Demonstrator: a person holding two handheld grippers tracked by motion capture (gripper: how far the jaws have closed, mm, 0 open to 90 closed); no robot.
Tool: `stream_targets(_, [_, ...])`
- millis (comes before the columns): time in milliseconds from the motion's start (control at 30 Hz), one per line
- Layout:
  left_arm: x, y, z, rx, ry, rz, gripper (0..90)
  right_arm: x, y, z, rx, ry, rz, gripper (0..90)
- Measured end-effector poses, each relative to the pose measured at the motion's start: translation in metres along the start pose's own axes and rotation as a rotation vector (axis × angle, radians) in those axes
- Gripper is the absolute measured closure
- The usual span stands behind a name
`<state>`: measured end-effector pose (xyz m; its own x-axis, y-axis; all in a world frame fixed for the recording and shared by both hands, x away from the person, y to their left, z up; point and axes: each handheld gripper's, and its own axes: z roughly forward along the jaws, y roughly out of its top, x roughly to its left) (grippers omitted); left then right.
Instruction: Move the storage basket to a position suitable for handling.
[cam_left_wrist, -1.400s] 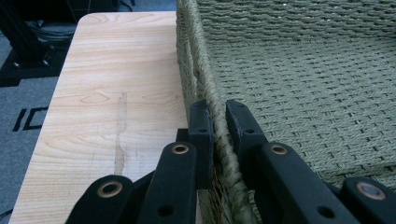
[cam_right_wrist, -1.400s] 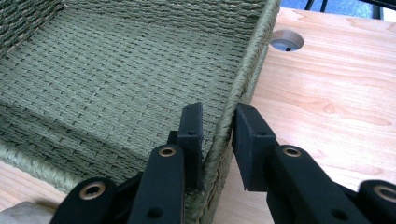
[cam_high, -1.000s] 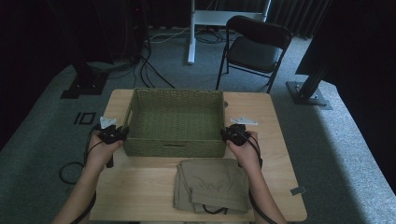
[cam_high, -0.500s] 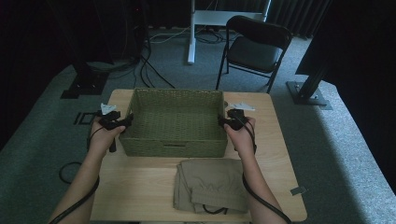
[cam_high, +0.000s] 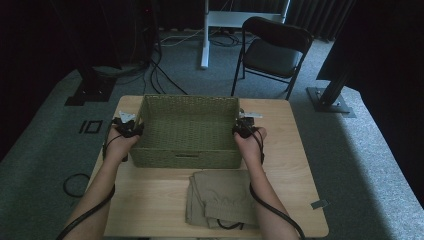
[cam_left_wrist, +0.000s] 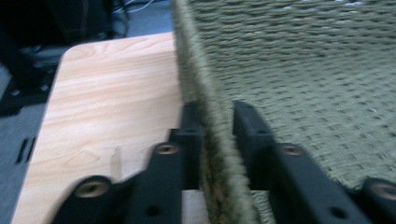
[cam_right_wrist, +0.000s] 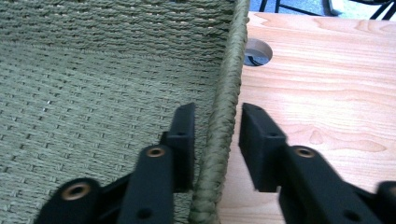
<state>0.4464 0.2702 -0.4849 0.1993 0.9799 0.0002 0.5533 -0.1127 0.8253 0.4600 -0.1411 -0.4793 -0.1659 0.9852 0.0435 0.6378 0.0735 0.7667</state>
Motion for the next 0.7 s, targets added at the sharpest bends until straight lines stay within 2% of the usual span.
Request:
stream_targets(67, [0.001, 0.000, 0.000, 0.006, -0.007, -0.014, 80.5, 0.002, 0.000, 0.000, -0.001, -0.010, -0.006, 79.1])
stream_targets(100, [0.001, 0.001, 0.000, 0.004, -0.006, -0.022, 80.5, 0.002, 0.000, 0.000, 0.002, -0.009, -0.006, 79.2])
stream_targets(300, [-0.004, 0.001, 0.000, 0.010, 0.005, -0.001, 80.6, 0.003, 0.001, -0.002, 0.011, -0.027, -0.013, 79.6])
stream_targets(367, [-0.006, 0.001, 0.000, 0.010, 0.001, -0.011, 80.8, -0.001, 0.002, -0.002, 0.015, -0.012, 0.006, 79.9])
stream_targets(433, [-0.009, 0.001, 0.001, 0.007, -0.006, -0.025, 80.8, -0.004, 0.003, -0.002, 0.024, -0.018, -0.007, 79.9])
stream_targets(533, [-0.013, 0.002, 0.002, 0.007, -0.018, -0.035, 80.8, -0.010, 0.003, -0.003, 0.031, -0.009, 0.004, 79.9])
stream_targets(700, [-0.025, 0.004, 0.005, 0.014, -0.017, -0.028, 80.7, -0.022, 0.003, -0.004, 0.036, -0.008, 0.010, 80.0])
